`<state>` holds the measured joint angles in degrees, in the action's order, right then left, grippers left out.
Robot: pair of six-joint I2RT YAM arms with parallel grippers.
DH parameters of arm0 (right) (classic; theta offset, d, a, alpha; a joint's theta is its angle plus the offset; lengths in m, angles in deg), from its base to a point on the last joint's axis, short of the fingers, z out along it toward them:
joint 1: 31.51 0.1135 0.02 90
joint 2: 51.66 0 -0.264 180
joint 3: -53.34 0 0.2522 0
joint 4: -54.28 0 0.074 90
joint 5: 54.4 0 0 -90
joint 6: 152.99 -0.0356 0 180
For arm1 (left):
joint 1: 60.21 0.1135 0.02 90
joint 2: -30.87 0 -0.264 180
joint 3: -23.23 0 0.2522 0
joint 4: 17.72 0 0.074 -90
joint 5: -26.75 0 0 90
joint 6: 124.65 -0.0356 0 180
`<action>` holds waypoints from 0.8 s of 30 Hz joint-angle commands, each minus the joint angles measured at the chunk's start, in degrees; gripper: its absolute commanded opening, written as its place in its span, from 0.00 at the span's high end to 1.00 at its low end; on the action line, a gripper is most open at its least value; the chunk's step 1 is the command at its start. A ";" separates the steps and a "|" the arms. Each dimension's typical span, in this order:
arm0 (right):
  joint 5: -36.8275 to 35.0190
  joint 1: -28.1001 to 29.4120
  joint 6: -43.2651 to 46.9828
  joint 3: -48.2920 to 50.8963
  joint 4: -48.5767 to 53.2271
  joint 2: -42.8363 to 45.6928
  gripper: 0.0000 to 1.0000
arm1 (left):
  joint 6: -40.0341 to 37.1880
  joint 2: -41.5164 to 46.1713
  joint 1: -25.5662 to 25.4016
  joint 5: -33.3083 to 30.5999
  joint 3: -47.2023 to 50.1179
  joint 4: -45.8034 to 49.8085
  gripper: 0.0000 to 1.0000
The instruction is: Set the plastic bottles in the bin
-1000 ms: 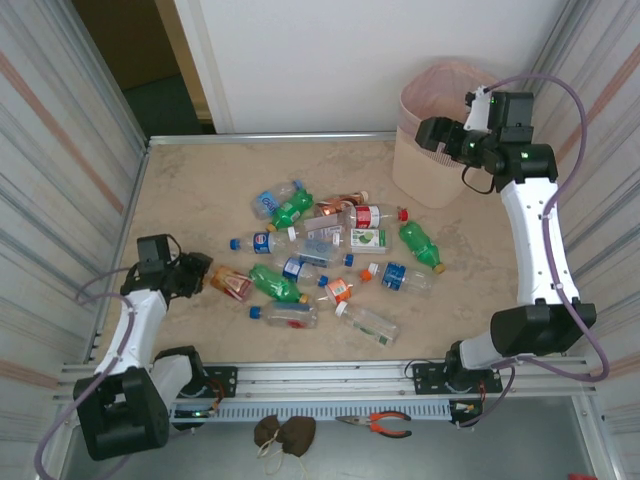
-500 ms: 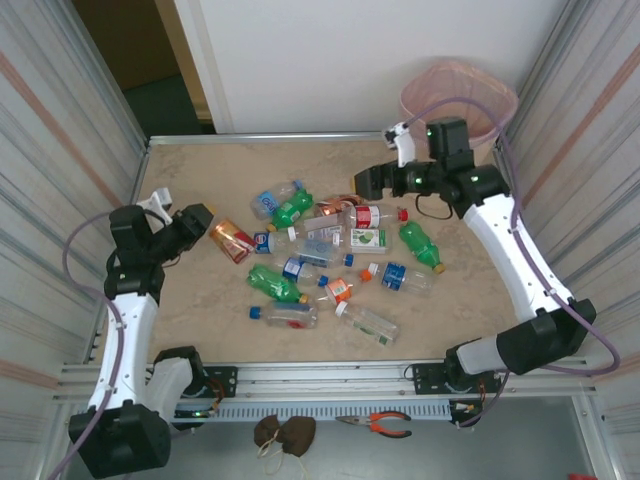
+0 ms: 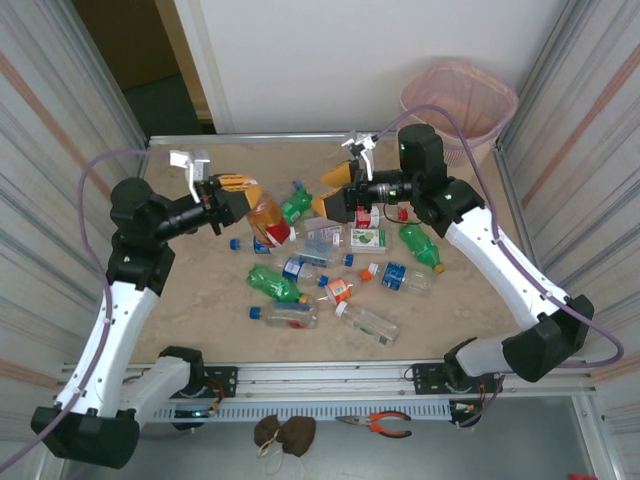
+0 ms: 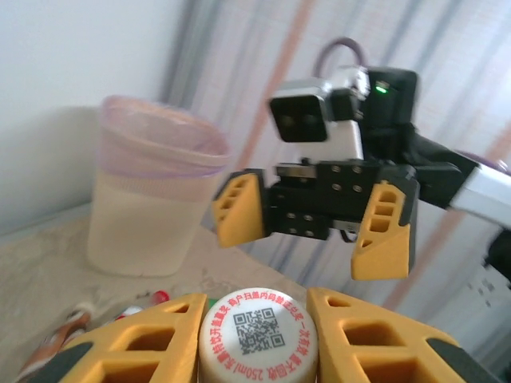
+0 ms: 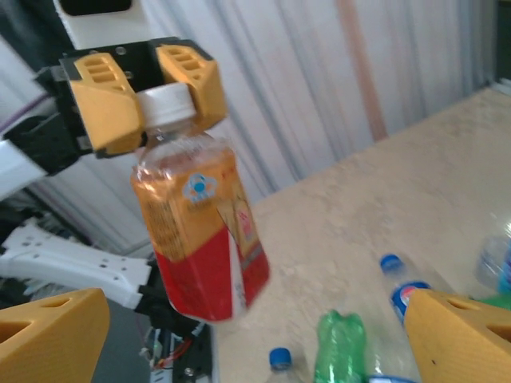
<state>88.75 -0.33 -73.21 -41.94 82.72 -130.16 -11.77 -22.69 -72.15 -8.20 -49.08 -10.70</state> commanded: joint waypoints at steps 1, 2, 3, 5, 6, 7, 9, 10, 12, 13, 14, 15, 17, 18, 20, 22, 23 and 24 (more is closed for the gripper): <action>9.88 0.72 0.87 -0.40 -6.75 -0.30 0.04 | -9.36 -1.97 -3.24 7.55 -4.22 -4.40 0.95; 12.41 0.79 1.52 -0.65 -7.54 -0.58 0.03 | -11.10 -2.71 -4.55 8.91 -5.36 -4.41 0.95; 14.53 0.98 2.33 -0.91 -8.11 -0.78 0.03 | -12.63 -3.53 -5.85 9.99 -6.42 -4.38 0.95; 17.28 1.57 4.23 -1.39 -8.22 -1.15 0.02 | -15.41 -5.04 -8.24 11.65 -8.43 -4.07 0.95; 18.55 2.07 5.48 -1.62 -8.01 -1.34 0.02 | -16.57 -5.84 -9.50 12.55 -9.50 -3.79 0.96; 19.65 2.49 6.66 -1.66 -7.55 -1.41 0.02 | -17.43 -6.44 -10.43 13.32 -10.38 -3.47 0.96; 21.11 3.88 10.60 -1.73 -4.97 -1.27 0.02 | -19.36 -7.26 -12.52 14.08 -11.91 -2.50 0.96; 21.50 4.52 13.11 -1.67 -2.99 -0.96 0.03 | -20.30 -7.36 -13.34 14.04 -12.44 -2.04 0.96; 21.11 6.08 18.80 -1.04 0.88 0.12 0.04 | -21.90 -7.47 -14.72 13.24 -12.90 -1.48 0.96; 20.03 6.85 20.65 -0.30 1.97 0.76 0.05 | -22.29 -7.47 -15.22 13.05 -13.12 -1.48 0.96; 18.96 7.57 21.79 0.41 2.33 1.60 0.07 | -22.39 -7.51 -15.62 13.16 -13.18 -1.72 0.96; 18.13 7.88 22.33 0.96 2.44 2.20 0.10 | -22.61 -7.44 -15.94 13.23 -13.13 -1.77 0.96; 16.91 8.12 22.71 2.12 2.42 3.65 0.17 | -22.98 -7.24 -16.65 12.99 -12.74 -2.20 0.96; 16.26 8.26 22.72 2.47 2.46 4.11 0.19 | -22.99 -7.18 -16.79 12.94 -12.65 -2.38 0.96; 15.09 8.30 22.46 2.59 3.01 5.04 0.26 | -22.80 -7.21 -17.51 12.81 -12.78 -2.79 0.96; 15.22 8.35 22.46 2.59 3.47 5.75 0.30 | -22.87 -7.16 -18.11 12.59 -12.93 -2.43 0.96; 15.60 8.34 22.52 2.67 3.52 6.07 0.31 | -22.87 -7.00 -18.38 12.29 -12.88 -2.42 0.96; 15.83 8.38 22.49 2.72 3.60 6.33 0.33 | -22.87 -6.84 -18.63 12.05 -12.74 -2.40 0.96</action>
<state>102.89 7.50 -52.27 -39.67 85.01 -126.58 -32.91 -30.30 -90.58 4.74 -60.55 -11.95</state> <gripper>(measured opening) 0.679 0.315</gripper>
